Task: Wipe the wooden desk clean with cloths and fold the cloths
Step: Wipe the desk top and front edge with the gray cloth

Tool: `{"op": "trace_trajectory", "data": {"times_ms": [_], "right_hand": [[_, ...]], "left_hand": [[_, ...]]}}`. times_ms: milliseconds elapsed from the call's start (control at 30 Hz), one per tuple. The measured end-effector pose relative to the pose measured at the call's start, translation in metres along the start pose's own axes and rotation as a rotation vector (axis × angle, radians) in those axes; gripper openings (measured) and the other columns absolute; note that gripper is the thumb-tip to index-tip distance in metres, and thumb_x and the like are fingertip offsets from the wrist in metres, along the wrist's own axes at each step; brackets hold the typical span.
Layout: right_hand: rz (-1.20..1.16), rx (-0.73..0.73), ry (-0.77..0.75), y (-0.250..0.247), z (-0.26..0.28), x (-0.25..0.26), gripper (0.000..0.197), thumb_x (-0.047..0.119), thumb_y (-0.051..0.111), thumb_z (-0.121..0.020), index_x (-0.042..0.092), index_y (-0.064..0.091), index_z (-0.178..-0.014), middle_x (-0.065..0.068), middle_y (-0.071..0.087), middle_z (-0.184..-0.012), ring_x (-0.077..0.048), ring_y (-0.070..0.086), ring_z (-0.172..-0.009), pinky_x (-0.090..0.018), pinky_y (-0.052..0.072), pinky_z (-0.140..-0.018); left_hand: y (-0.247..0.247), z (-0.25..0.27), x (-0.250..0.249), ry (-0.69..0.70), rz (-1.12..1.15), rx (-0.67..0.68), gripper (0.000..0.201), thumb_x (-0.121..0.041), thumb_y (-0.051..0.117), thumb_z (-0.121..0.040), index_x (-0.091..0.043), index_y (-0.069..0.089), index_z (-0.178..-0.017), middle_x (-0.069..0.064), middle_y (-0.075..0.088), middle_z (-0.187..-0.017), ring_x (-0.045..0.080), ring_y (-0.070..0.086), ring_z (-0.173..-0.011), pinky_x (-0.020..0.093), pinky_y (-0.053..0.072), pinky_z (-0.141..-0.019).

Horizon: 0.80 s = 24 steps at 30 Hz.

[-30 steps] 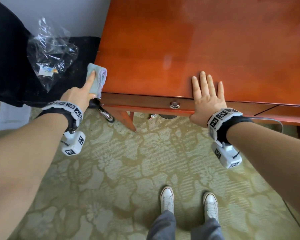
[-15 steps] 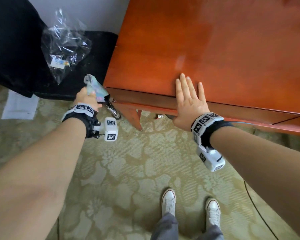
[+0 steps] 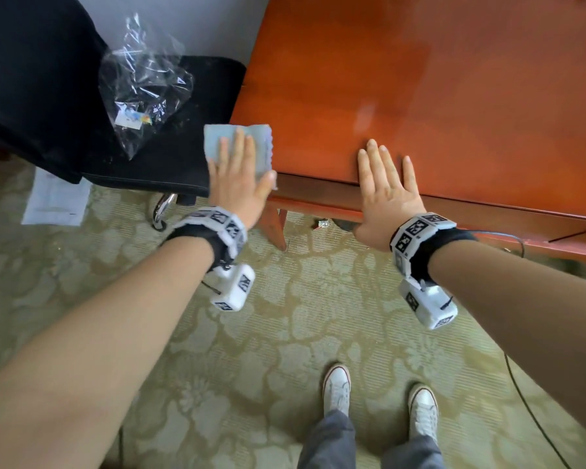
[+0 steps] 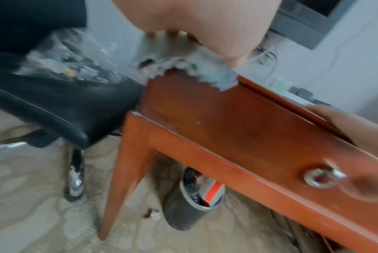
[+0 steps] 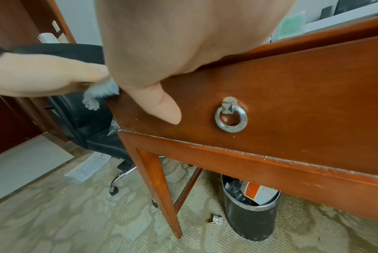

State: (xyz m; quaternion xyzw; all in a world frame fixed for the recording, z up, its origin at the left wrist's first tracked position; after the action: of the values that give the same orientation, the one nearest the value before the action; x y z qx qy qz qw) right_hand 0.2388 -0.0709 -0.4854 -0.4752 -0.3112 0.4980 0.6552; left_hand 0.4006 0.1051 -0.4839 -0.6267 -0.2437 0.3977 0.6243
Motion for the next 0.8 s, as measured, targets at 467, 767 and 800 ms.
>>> {"op": "trace_trajectory", "data": {"times_ms": [467, 767, 800], "right_hand": [[-0.808, -0.52, -0.048, -0.059, 0.018, -0.035, 0.081, -0.006, 0.039, -0.076, 0.005, 0.018, -0.154, -0.01, 0.007, -0.163, -0.025, 0.015, -0.149, -0.034, 0.007, -0.122], [-0.216, -0.012, -0.105, -0.014, -0.01, 0.002, 0.076, 0.049, 0.027, -0.102, 0.009, -0.012, -0.154, -0.01, -0.018, -0.161, -0.03, -0.014, -0.148, -0.044, -0.004, -0.121], [-0.206, -0.016, -0.077, -0.011, -0.008, -0.004, 0.076, 0.051, 0.025, -0.101, 0.01, -0.013, -0.154, -0.01, -0.019, -0.161, -0.03, -0.015, -0.148, -0.044, -0.004, -0.121]], "left_hand": [[0.025, -0.002, -0.191, 0.302, 0.316, 0.16, 0.08, -0.025, 0.05, -0.094, -0.025, 0.002, -0.158, -0.002, -0.005, -0.166, 0.017, -0.006, -0.152, 0.047, 0.005, -0.124], [0.027, 0.015, -0.096, 0.162, -0.203, 0.119, 0.097, -0.063, 0.039, -0.094, -0.007, -0.011, -0.155, 0.01, -0.018, -0.163, 0.022, -0.012, -0.151, 0.043, 0.0, -0.124], [0.028, 0.016, -0.097, 0.157, -0.214, 0.113, 0.102, -0.064, 0.044, -0.092, -0.006, -0.012, -0.155, 0.01, -0.019, -0.163, 0.023, -0.013, -0.151, 0.043, -0.001, -0.124]]}}
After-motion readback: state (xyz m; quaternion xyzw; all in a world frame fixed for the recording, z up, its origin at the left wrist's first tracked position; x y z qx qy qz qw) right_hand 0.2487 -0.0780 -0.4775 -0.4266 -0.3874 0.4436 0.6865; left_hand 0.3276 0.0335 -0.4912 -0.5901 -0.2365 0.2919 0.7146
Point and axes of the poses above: each hand's wrist, its own z-axis away from the middle knuckle, its own y-axis out of the palm, x = y × z, the point moved 7 cm from there along -z, towards the middle knuckle
